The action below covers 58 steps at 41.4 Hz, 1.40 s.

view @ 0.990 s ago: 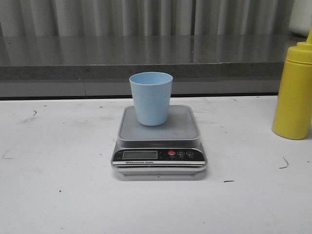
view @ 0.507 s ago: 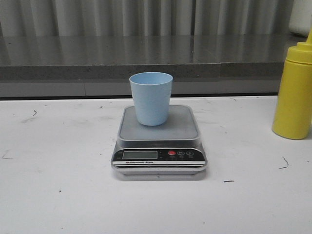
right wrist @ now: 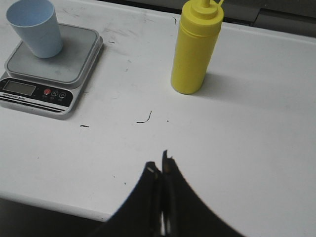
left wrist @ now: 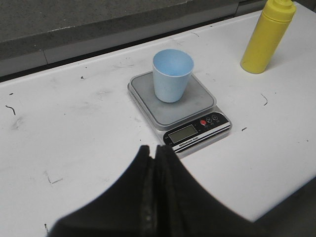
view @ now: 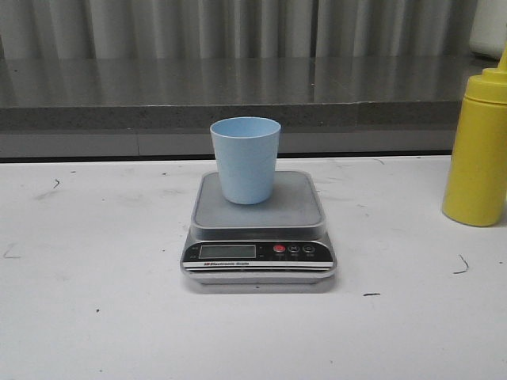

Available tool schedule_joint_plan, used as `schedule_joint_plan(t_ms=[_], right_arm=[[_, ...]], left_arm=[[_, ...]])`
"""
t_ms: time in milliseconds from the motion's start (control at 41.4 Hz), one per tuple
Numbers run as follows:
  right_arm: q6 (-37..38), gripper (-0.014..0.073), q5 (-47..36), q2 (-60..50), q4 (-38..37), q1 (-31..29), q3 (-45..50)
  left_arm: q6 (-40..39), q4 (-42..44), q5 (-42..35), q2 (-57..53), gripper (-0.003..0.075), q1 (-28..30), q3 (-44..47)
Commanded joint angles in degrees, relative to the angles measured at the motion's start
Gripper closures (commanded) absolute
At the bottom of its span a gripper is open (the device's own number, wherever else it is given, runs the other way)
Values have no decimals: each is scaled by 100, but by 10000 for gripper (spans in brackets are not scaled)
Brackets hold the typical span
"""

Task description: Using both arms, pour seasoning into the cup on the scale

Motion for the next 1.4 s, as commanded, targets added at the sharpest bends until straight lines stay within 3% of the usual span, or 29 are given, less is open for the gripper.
schedule_joint_plan(t_ms=[0,217,386,507,748,869,1135,1280,1376], right_arm=[[1,711,-380,54,-27,-5,-174],[1,711,-386,54,-27,-5,-174],[1,711,-386,54,-27,-5,-174],[1,711,-386,54,-27,-5,-174],[1,711,-386,54,-27,-5,-174],[1,711,-386,54,-27,-5,-174],[1,711,-386,54,-27,-5,-174],[1,711,-377,54,-27,-5,-174],[1,711,-379,61,-27,-5,-174]], left_arm=[[11,-22,-423,8,740,-34,-144],[11,-37,-423,-54,740,1,-139],[11,-37,-463,-374,740,531,-23],[11,-37,-1062,-884,740,1051,521],[11,-228,-3250,-2063,740,1928,2545],[11,-560,-3399,-2581,740,2269,3226],[11,-453,-4147,-3334,740,2633,4265],[11,-228,-4666,-3449,740,2663,4651],[11,-228,-4619,-3460,740,2704,4643]])
